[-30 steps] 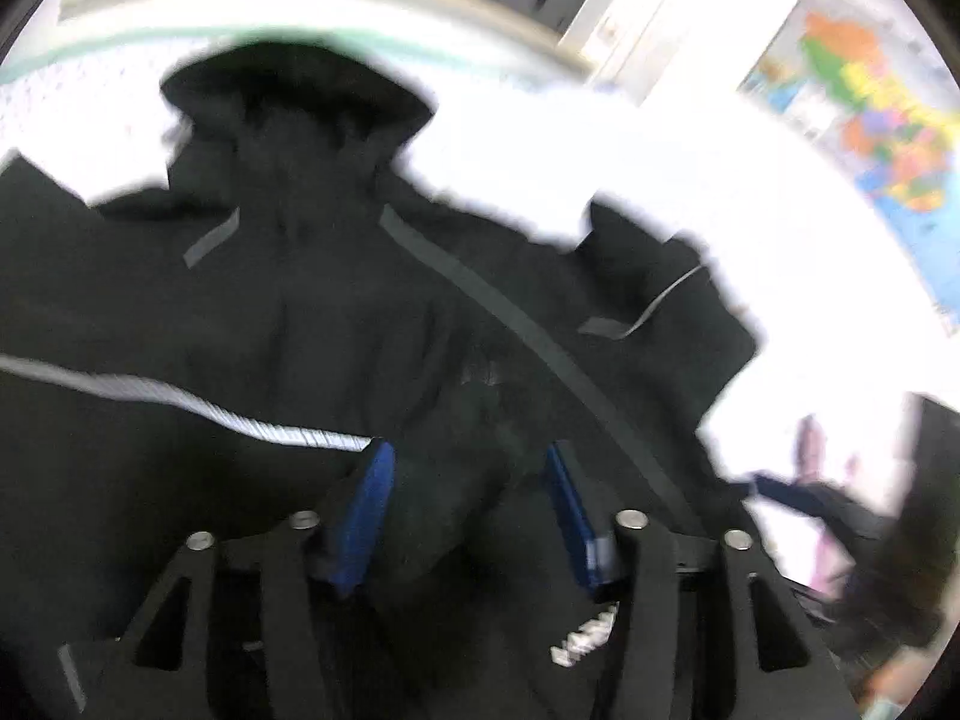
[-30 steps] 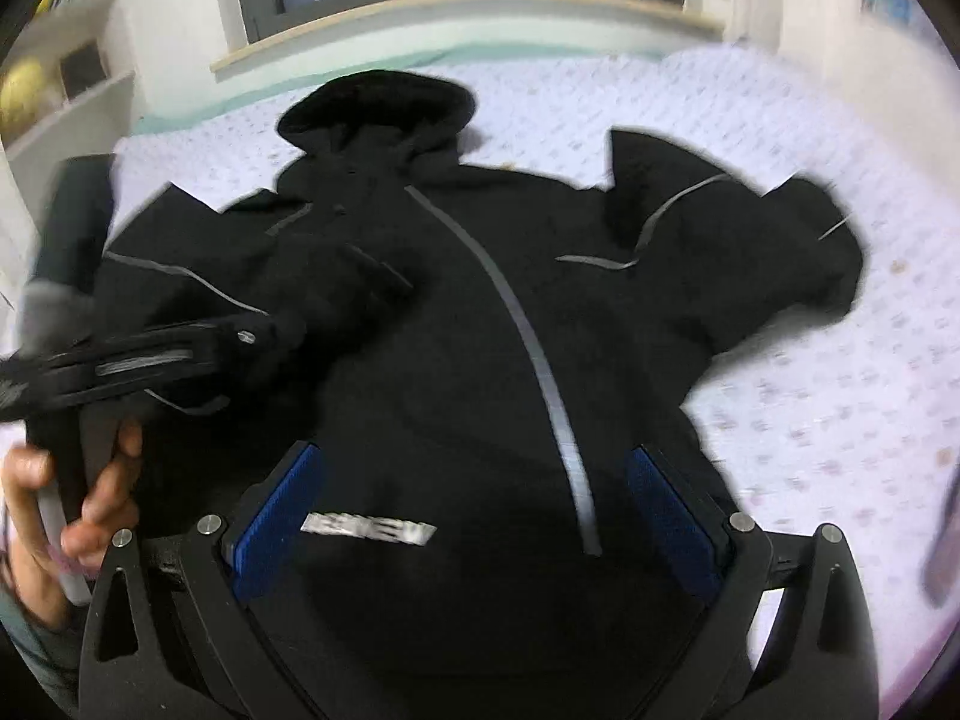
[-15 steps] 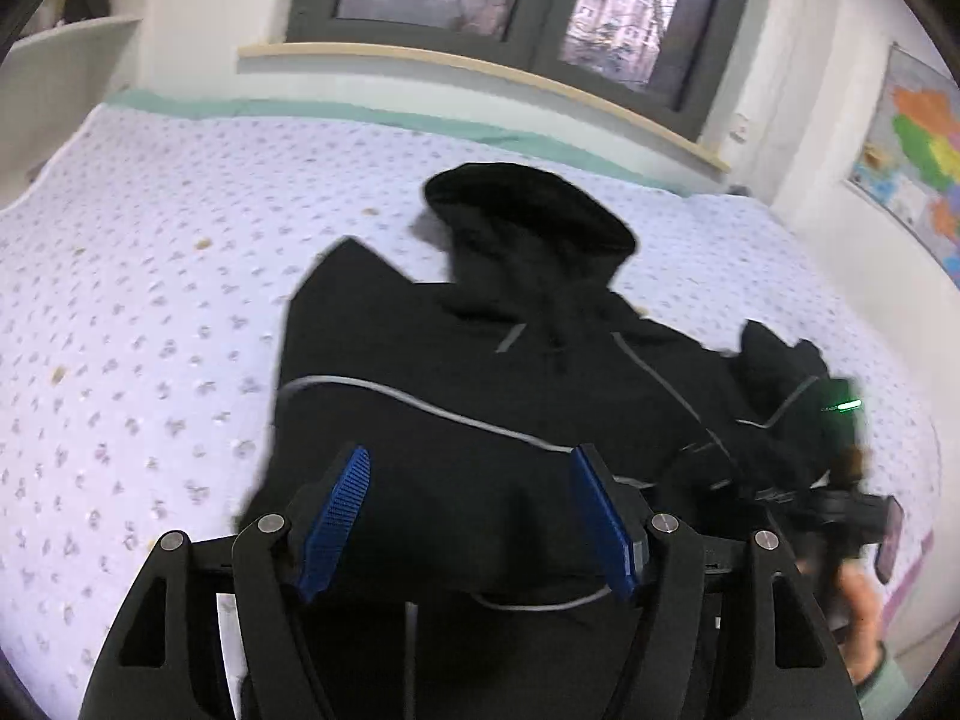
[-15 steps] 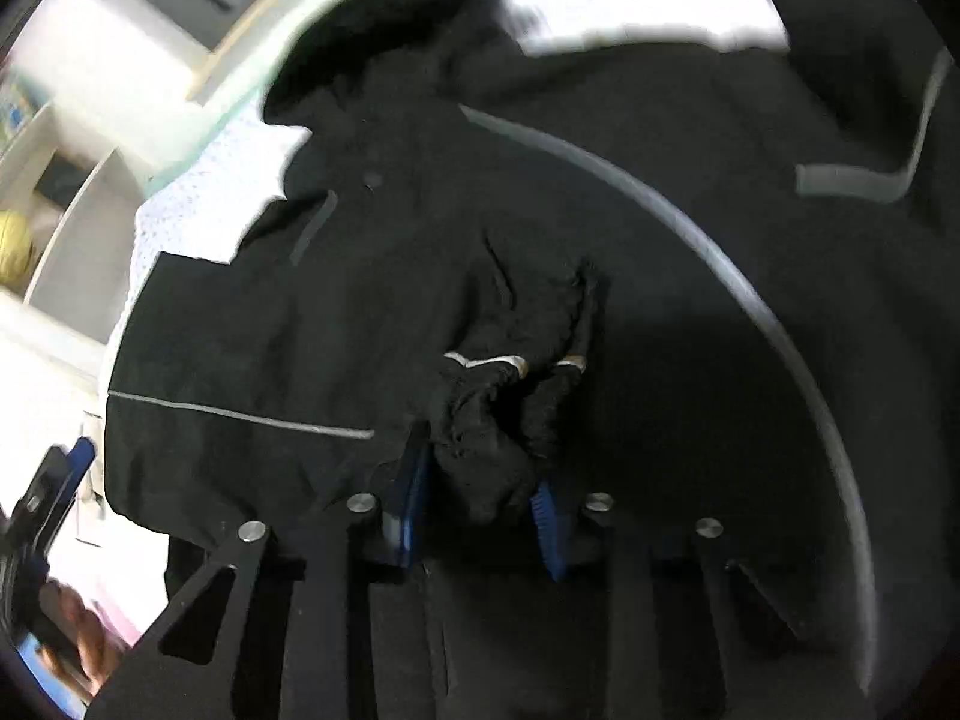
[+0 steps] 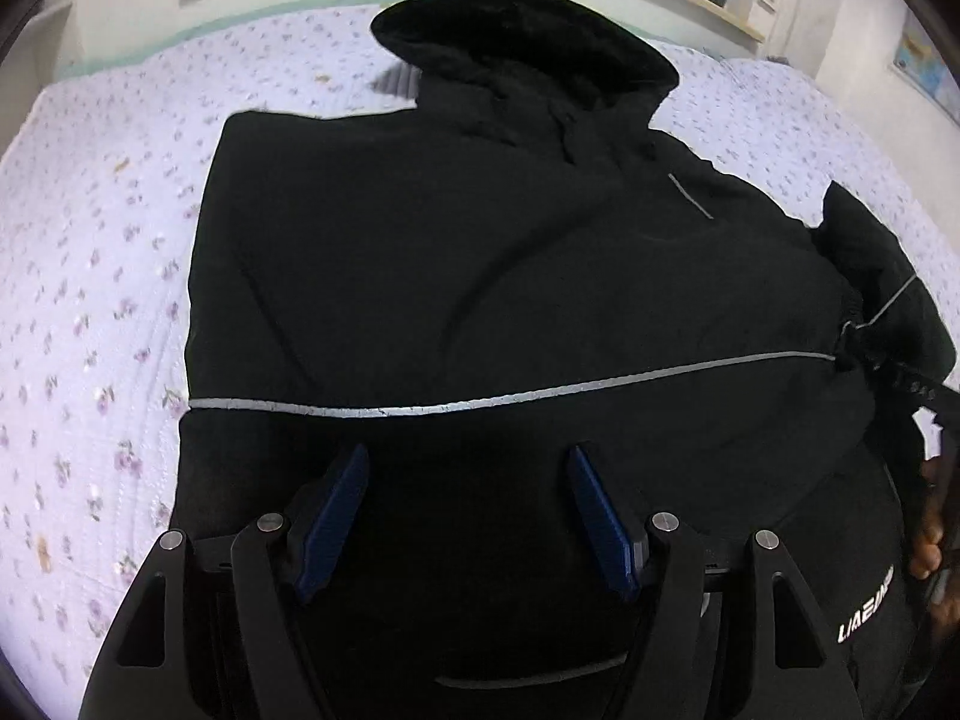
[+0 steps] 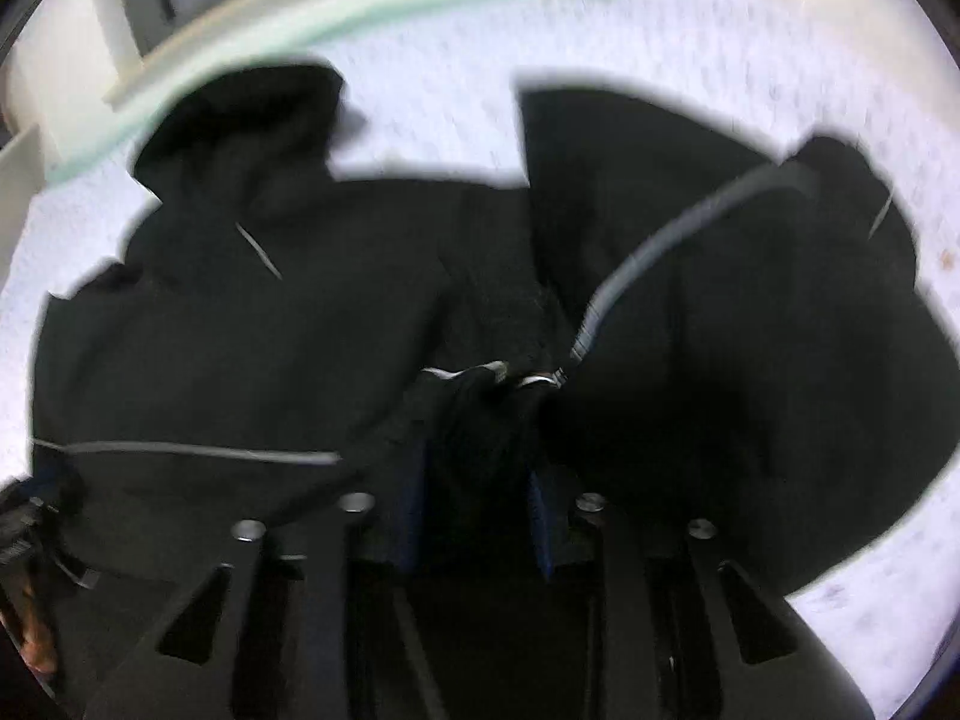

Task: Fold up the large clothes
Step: 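Move the right tool to the other sleeve cuff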

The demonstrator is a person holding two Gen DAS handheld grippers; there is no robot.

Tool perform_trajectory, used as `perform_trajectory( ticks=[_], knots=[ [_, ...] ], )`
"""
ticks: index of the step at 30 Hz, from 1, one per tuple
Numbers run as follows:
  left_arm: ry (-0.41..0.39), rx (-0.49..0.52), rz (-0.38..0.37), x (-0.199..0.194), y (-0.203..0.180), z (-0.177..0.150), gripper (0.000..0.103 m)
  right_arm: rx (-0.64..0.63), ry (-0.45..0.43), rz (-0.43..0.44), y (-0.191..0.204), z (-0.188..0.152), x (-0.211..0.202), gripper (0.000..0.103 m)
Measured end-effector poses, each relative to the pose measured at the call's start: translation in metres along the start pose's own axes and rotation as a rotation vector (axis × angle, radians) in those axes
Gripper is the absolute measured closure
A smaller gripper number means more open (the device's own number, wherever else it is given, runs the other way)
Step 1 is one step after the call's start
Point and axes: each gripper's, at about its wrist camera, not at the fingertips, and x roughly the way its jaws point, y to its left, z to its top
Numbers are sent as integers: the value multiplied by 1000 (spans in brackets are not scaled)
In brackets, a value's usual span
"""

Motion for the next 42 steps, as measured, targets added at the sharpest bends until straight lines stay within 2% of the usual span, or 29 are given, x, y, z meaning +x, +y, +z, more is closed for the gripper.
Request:
perform_trajectory(
  ticks=[2,3,4,5,7,9,12,15,16,18,24,28,29,31,33,37,39,41,42],
  knots=[
    [-6,-13,-14,-7,4,1,33,35,-5,28,-7,0,-14,69],
    [-17,-26,-29,-12,6,2,33,57,-34,40,-10,0,-29,63],
    [-39,-49,-61,-21,8,3,33,72,-98,43,-10,0,-52,57],
    [-71,-70,-111,-32,9,4,33,72,-155,32,-9,0,-71,56],
    [-130,-70,-153,-49,0,10,33,31,-250,36,6,4,-107,44],
    [-152,-37,-122,-54,-17,14,33,-57,-250,48,34,8,-120,42],
    [-122,3,-83,-32,-34,13,33,-162,-182,63,74,0,-94,42],
    [-47,-20,-71,7,-28,0,33,-208,-68,-57,83,-21,-38,42],
    [-62,-15,-79,15,-25,-5,33,-227,-15,-85,81,-32,-15,42],
    [-88,3,-63,15,-27,-9,32,-228,-60,-75,80,-43,-12,42],
    [-120,43,9,16,-41,-13,31,-243,-122,-106,82,-58,-21,41],
    [-102,52,33,11,-46,-7,31,-234,-65,-68,65,-47,-20,41],
    [-100,59,40,6,-49,-6,31,-218,-46,-30,58,-49,-33,41],
    [-112,75,4,-12,-62,-7,31,-185,-47,35,52,-47,-45,39],
    [-150,86,-34,-31,-82,-4,31,-146,-56,93,34,-51,-70,39],
    [-202,111,-134,-57,-145,16,31,-64,-89,133,-10,-52,-114,39],
    [-200,135,-152,-55,-175,24,31,-35,-131,138,-34,-53,-137,38],
    [-196,156,-160,-44,-205,30,31,-16,-177,113,-60,-55,-156,34],
    [-181,157,-172,-32,-220,34,31,5,-199,89,-76,-56,-164,26]
  ],
)
